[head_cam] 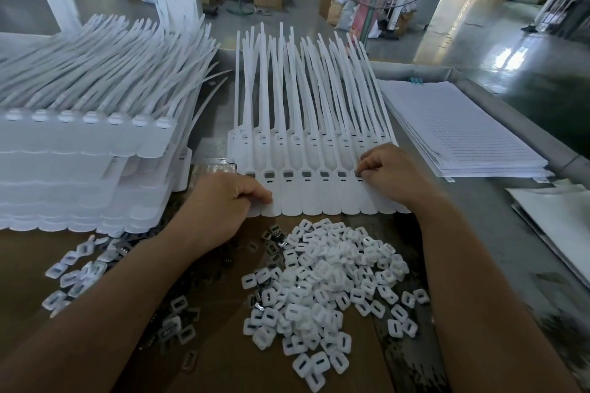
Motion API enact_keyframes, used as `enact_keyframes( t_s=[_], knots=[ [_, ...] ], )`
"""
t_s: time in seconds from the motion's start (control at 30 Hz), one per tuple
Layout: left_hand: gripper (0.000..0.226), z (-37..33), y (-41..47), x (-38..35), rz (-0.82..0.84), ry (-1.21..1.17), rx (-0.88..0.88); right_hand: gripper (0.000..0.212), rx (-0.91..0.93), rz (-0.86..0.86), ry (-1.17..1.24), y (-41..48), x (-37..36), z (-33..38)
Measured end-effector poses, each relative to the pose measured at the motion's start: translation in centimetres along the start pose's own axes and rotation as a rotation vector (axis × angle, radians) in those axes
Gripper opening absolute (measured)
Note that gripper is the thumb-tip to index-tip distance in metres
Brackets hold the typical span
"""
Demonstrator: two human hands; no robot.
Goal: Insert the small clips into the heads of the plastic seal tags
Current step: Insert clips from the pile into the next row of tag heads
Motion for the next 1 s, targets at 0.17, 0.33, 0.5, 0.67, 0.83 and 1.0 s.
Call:
enact_keyframes(
  t_s=[0.17,0.33,0.5,0.67,0.83,1.0],
  knots=[
    [0.040,0.0,-0.1,0.0,0.001,-0.009,-0.002,0.037,-0.011,-0.075,0.014,0.5,-0.2,-0.3],
    [0.039,-0.1,-0.1,0.0,0.006,0.007,-0.013,0.031,-0.044,-0.091,0.120,0.1,0.2,-0.6],
    [0.041,0.0,-0.1,0.1,0.005,0.008,0.000,0.017,-0.011,-0.111,0.100,-1.3,1.2,1.2],
    [0.044,0.0,0.0,0.1,-0.010,-0.007,0.013,0.020,0.261,0.134,0.132,-5.3,0.3,7.2],
    [0.043,-0.4,0.0,0.3,-0.006,-0.011,-0.011,0.011,0.430,0.396,-0.052,-8.5,-3.4,10.2],
    [0.042,-0.6,0.1,0.4,-0.003,0.010,-0.035,0.016,0.461,0.422,-0.132,-8.8,-4.6,10.4]
  ],
)
Point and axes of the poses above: each hand's wrist, its own y-axis towards the middle knuckle, its own x-axis out of the back of the hand, z = x × y, the point moved 6 cm from there along y, towards the middle knuckle, and after that the axes turned 13 degrees about -x, right-handed, at the moved point
